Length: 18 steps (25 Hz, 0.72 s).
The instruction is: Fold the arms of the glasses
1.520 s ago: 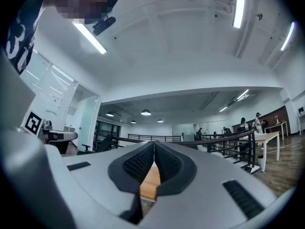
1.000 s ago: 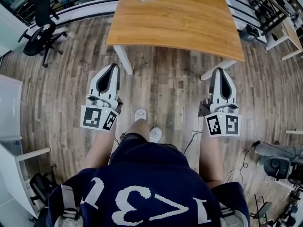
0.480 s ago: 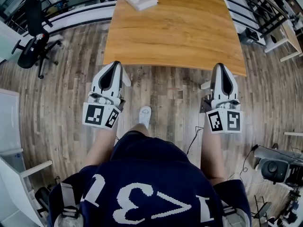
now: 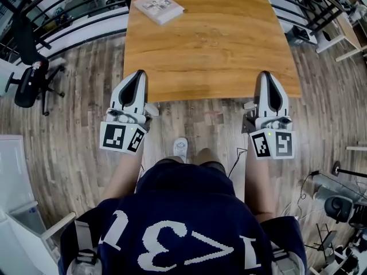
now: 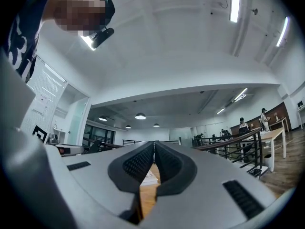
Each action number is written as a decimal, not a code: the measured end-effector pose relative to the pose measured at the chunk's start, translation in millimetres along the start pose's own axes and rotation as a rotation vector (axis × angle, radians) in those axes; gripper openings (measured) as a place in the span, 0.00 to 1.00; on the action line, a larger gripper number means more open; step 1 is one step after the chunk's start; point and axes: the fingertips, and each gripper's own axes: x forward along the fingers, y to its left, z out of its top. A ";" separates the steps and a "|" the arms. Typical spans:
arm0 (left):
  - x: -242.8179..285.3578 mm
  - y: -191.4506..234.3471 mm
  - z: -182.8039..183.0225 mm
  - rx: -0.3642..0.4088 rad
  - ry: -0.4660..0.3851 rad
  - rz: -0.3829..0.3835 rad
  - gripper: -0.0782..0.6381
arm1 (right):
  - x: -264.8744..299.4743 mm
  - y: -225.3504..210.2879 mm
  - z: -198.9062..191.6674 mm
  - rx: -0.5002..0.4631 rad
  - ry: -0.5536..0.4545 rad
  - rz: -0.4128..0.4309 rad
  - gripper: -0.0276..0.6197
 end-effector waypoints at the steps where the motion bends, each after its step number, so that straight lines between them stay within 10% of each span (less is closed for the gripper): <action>1: 4.9 3.1 -2.9 -0.006 0.005 -0.003 0.13 | 4.8 -0.7 -1.4 -0.003 0.007 0.000 0.09; 18: 125.0 43.6 -25.2 0.033 0.028 0.126 0.13 | 157.1 -73.2 -33.7 0.032 -0.010 0.148 0.09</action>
